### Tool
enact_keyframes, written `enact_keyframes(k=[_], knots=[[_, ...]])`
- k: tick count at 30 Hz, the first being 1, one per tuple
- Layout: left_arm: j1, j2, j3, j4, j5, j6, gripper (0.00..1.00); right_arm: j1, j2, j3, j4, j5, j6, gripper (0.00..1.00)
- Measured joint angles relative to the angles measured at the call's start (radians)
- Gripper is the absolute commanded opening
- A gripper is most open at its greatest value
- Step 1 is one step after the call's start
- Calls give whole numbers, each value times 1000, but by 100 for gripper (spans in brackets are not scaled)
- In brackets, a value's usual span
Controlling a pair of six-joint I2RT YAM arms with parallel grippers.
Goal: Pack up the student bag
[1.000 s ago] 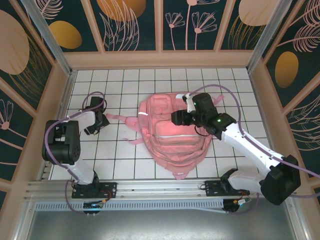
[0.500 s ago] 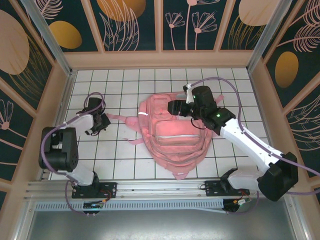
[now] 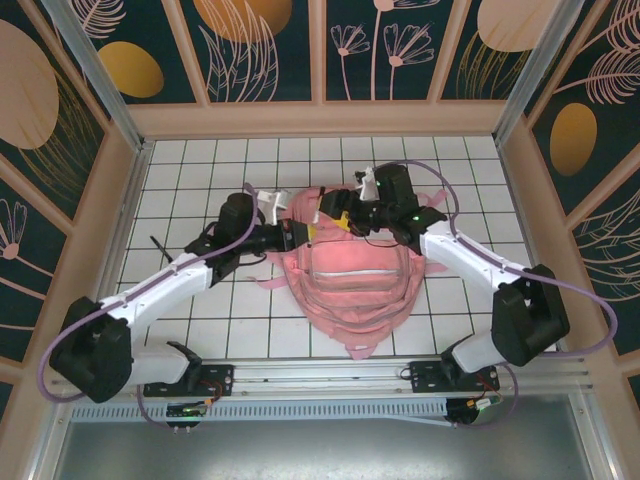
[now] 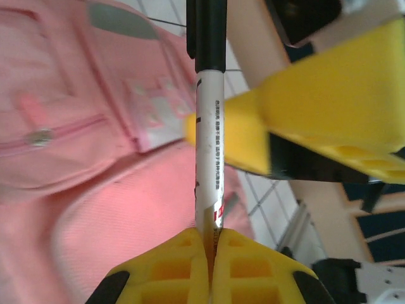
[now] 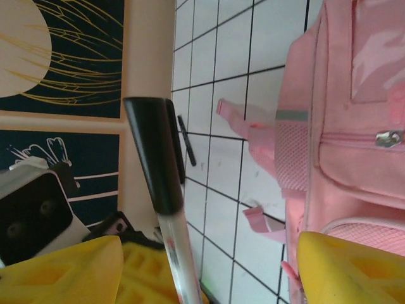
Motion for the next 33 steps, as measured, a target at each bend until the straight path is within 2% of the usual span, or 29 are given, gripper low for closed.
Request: enact_keyframes(k=[1,2,4,5,6,7,9,10,13,16,18,22,25,28,29,31,33], knots=[[-14,18,-1,23,10,-13,3,0,9,0,4,-6,8,65],[-26,29,-4,40,15,-23,4,0,15,-2,8,-7,13,55],[-47,40,-17,79,32,-46,6,0,21,-12,24,-12,24,20],[-53,40,-23,97,40,-55,9,0,22,-15,30,-15,26,8],[-60,40,-32,125,55,-62,20,-4,24,-19,38,-20,28,0],[-66,40,-37,146,61,-68,42,-8,27,-21,45,-30,25,0],[-66,40,-40,157,74,-53,64,-18,29,-26,53,-37,28,0],[-66,39,-39,151,76,-33,69,-24,29,-26,53,-37,25,0],[-70,33,-15,71,80,110,72,-54,19,-26,31,-30,1,0],[-101,29,27,-35,36,356,74,-125,-27,-26,-63,-2,-51,0],[-141,31,49,-87,-22,525,72,-197,-76,-26,-130,31,-91,0],[-221,93,96,-175,-117,876,89,-345,-186,-25,-251,94,-173,0],[-248,152,98,-219,-133,1062,88,-409,-249,-25,-315,122,-219,0],[-256,189,92,-221,-170,1170,87,-444,-297,-26,-359,137,-246,0],[-259,200,92,-220,-190,1198,81,-448,-307,-28,-362,137,-252,0],[-269,234,108,-237,-220,1251,62,-453,-326,-38,-369,135,-259,0],[-275,279,150,-281,-236,1289,49,-453,-331,-44,-378,124,-262,0]])
